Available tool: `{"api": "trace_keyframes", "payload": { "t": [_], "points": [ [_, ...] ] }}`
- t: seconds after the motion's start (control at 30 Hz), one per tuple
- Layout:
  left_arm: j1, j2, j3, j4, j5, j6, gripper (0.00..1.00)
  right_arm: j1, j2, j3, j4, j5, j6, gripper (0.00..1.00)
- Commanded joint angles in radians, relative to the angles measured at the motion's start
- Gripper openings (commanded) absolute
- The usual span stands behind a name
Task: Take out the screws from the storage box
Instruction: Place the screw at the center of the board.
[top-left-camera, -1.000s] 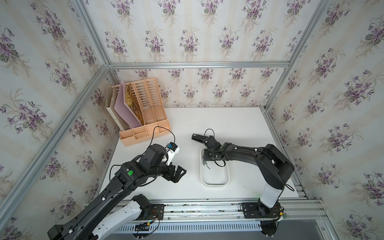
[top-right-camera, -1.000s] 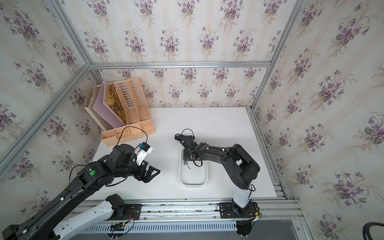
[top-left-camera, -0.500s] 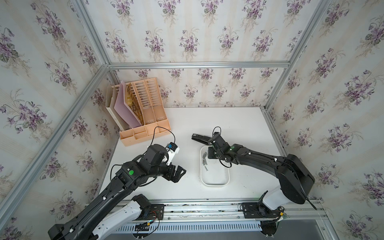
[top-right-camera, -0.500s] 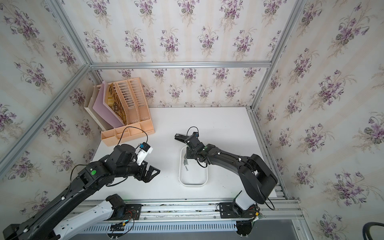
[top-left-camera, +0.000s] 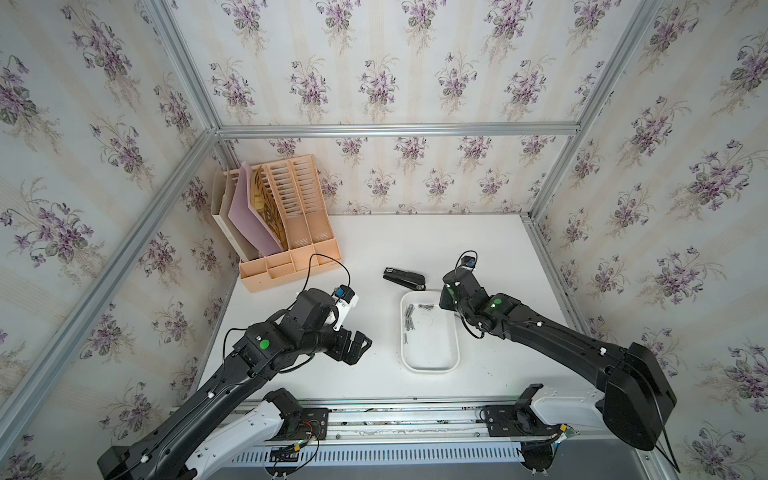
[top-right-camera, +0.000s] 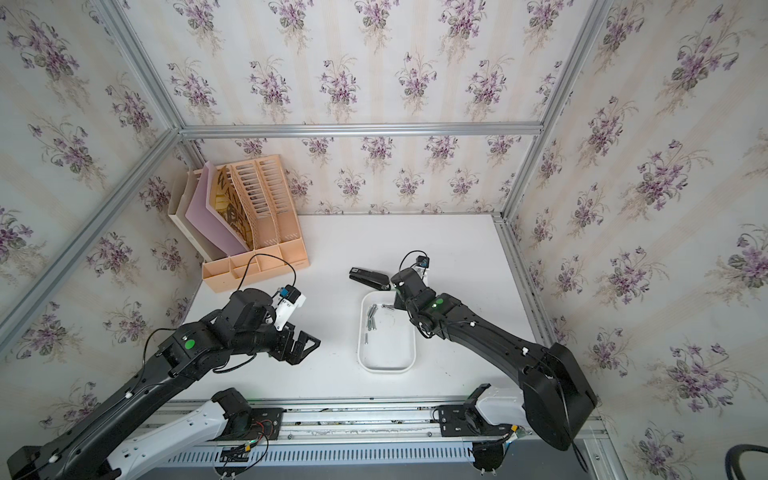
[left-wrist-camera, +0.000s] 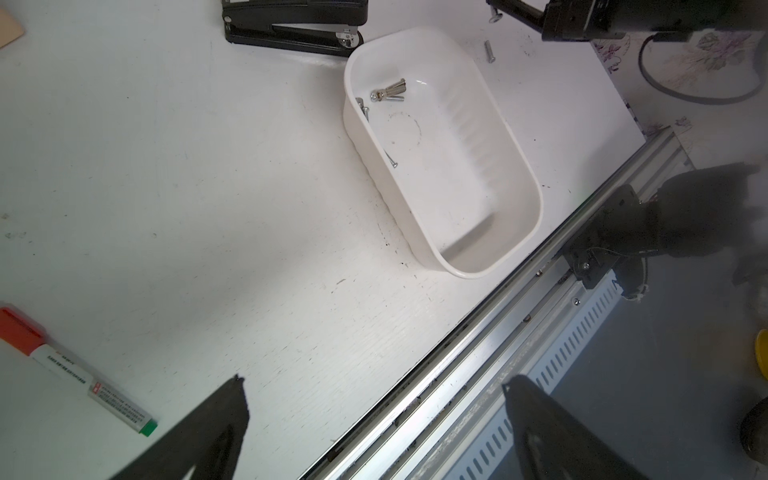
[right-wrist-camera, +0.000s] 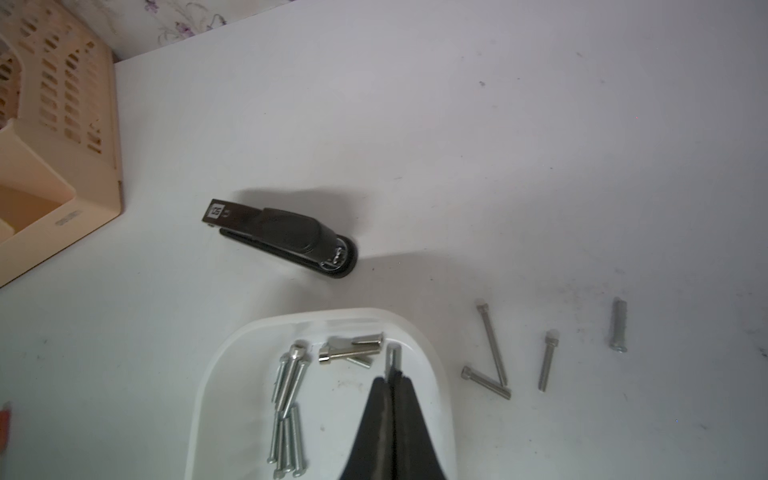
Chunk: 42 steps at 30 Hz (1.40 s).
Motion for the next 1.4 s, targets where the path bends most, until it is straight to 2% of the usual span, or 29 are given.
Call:
{"api": "trace_keyframes", "payload": {
  "t": [0.0,0.1,0.23,0.53,0.9,1.13,1.2,1.37],
  "points": [
    [0.000,0.000,-0.002,0.014,-0.003,0.001,0.99,-0.086,0.000,-0.031,-0.026,-0.047,0.045,0.00],
    [-0.001,-0.001,-0.002,0.015,-0.004,-0.002,0.99,-0.186,0.023,-0.049,-0.019,-0.122,0.046,0.00],
    [-0.002,-0.009,-0.002,0.015,-0.008,-0.001,0.99,-0.239,0.062,-0.062,-0.012,-0.172,0.046,0.00],
    [-0.011,-0.018,-0.002,0.013,-0.009,-0.005,0.99,-0.253,0.149,-0.045,-0.017,-0.201,0.043,0.00],
    [-0.017,-0.024,-0.005,0.013,-0.014,-0.008,0.99,-0.280,0.275,-0.033,0.012,-0.302,0.032,0.00],
    [-0.019,-0.033,-0.006,0.013,-0.016,-0.008,0.99,-0.281,0.286,-0.034,0.020,-0.313,0.029,0.00],
    [-0.023,-0.034,-0.006,0.013,-0.018,-0.008,0.99,-0.281,0.284,-0.035,0.020,-0.316,0.028,0.01],
    [-0.024,-0.039,-0.006,0.012,-0.024,-0.008,0.99,-0.282,0.258,-0.037,0.018,-0.306,0.025,0.15]
  ]
}}
